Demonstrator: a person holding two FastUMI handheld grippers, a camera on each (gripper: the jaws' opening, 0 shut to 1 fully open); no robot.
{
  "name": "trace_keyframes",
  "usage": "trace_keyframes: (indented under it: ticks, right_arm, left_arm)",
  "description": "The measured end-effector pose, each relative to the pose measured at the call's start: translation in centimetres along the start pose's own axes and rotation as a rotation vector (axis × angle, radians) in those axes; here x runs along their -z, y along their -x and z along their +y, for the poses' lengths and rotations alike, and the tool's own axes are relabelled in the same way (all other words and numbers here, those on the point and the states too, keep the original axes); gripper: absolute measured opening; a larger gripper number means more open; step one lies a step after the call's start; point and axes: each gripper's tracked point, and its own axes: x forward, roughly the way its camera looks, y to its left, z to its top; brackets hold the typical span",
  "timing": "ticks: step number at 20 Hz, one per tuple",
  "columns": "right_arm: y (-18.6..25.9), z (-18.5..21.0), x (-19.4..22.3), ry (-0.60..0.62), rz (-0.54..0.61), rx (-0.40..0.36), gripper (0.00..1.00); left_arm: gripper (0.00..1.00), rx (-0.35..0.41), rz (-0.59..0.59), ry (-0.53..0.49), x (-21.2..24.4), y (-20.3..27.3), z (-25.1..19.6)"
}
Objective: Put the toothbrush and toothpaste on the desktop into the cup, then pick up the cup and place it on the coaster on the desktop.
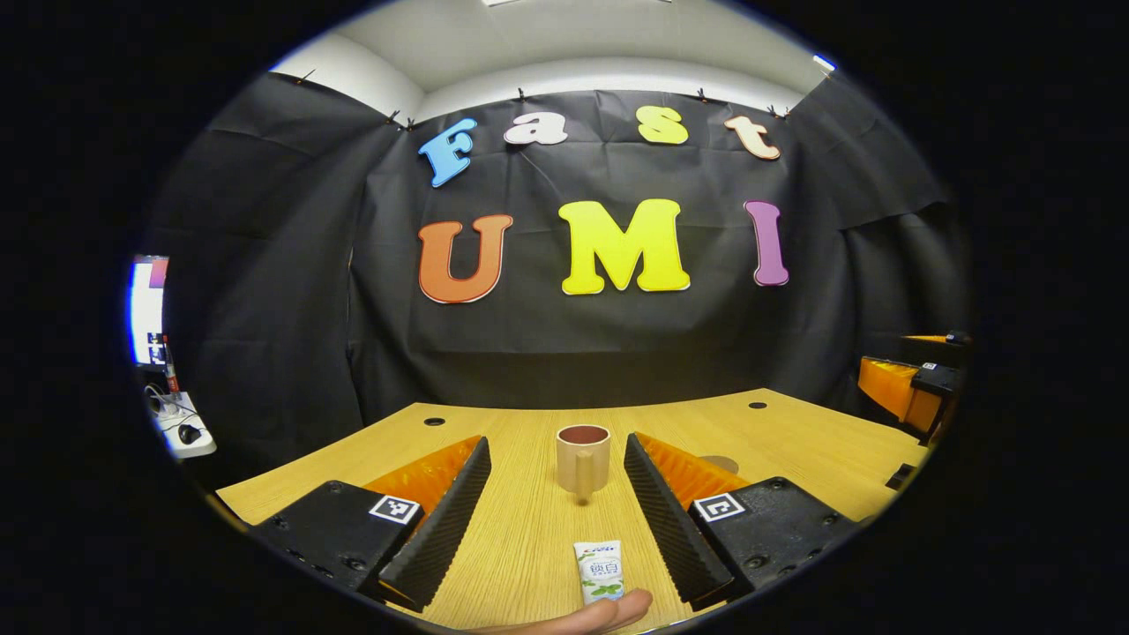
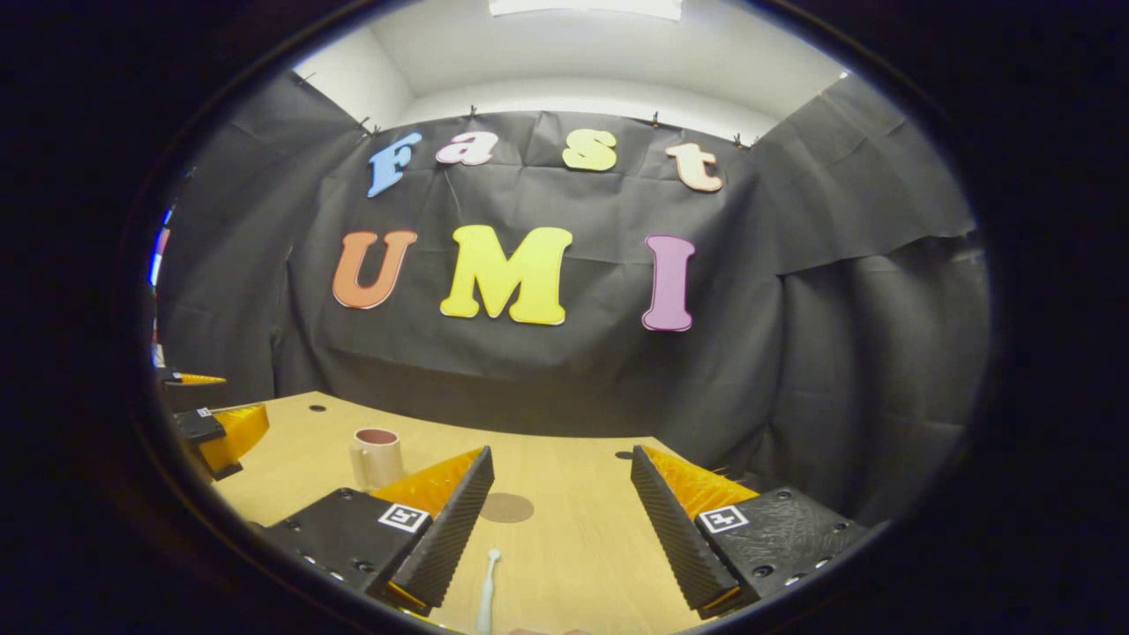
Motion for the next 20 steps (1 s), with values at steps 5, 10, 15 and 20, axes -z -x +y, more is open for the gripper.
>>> trace_keyframes:
  ticks: [5,10,15,20]
  right_arm:
    - [-0.2,-0.2,0.4,0.001,0.01,0.004,0.95]
    - [-0.4,-0.1,1.2,0.014,0.014,0.006,0.95]
    - [-0.7,-0.9,2.8,0.016,0.039,0.021,0.96]
    - [-1.3,-2.1,5.1,0.037,0.071,0.047,0.95]
  left_arm:
    - [0.97,0.006,0.017,0.0,0.5,0.2,0.1]
    - [0.96,0.013,0.055,-0.008,1.8,0.0,-0.6]
    - [0.97,0.041,0.243,-0.016,7.2,0.5,-1.7]
    - [0.98,0.059,0.522,0.052,14.6,2.1,-2.9]
